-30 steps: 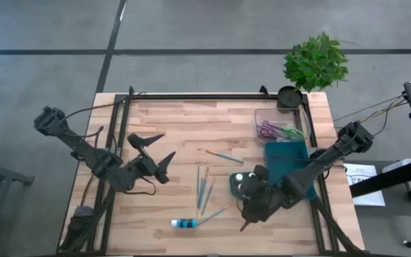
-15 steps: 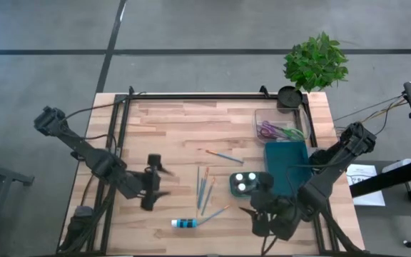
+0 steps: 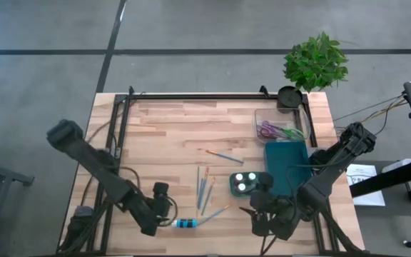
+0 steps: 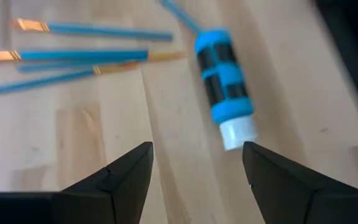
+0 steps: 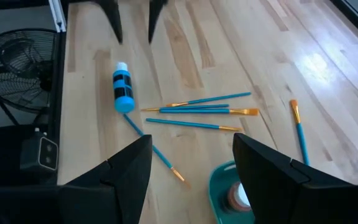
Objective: Pick & Place Paint Supplies
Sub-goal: Put the blue paint bottle into the green bin
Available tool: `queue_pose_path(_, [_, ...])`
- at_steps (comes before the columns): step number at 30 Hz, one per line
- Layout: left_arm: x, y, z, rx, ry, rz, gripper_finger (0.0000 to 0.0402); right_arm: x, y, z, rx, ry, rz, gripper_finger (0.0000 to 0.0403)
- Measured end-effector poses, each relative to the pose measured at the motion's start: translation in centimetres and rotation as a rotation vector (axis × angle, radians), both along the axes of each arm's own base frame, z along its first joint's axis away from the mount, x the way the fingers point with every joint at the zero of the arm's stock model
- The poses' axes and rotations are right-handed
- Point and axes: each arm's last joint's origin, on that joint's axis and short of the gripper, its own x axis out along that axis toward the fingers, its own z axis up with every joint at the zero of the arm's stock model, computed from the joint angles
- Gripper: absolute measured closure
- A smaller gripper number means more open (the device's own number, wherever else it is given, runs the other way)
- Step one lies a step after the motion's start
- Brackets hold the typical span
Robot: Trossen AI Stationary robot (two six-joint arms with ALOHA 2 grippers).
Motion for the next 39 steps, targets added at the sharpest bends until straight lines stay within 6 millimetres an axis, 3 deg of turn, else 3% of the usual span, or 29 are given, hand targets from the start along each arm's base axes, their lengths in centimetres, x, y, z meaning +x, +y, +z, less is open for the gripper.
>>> queue_pose_path(7, [0.7,-1.8,-3.1,0.007,0.088,0.03,0.0149,-0.1,0.3,0.4,0.009,-0.007,0.012,0.0181])
queue_pose_path(16, [-0.2,-3.6,-3.1,-0.076,0.058,0.032,0.0149,-0.3,0.5,0.4,0.017,-0.012,0.017,0.0181])
queue_pose_path(24, [0.0,-3.6,-3.0,-0.073,0.007,0.061,0.0149,-0.3,0.9,0.0,0.02,-0.01,0.018,0.0181])
queue_pose_path(39, [-0.8,-2.7,-5.2,-0.163,-0.06,0.087,0.0149,-0.6,1.6,0.2,-0.003,-0.052,0.022,0.0181])
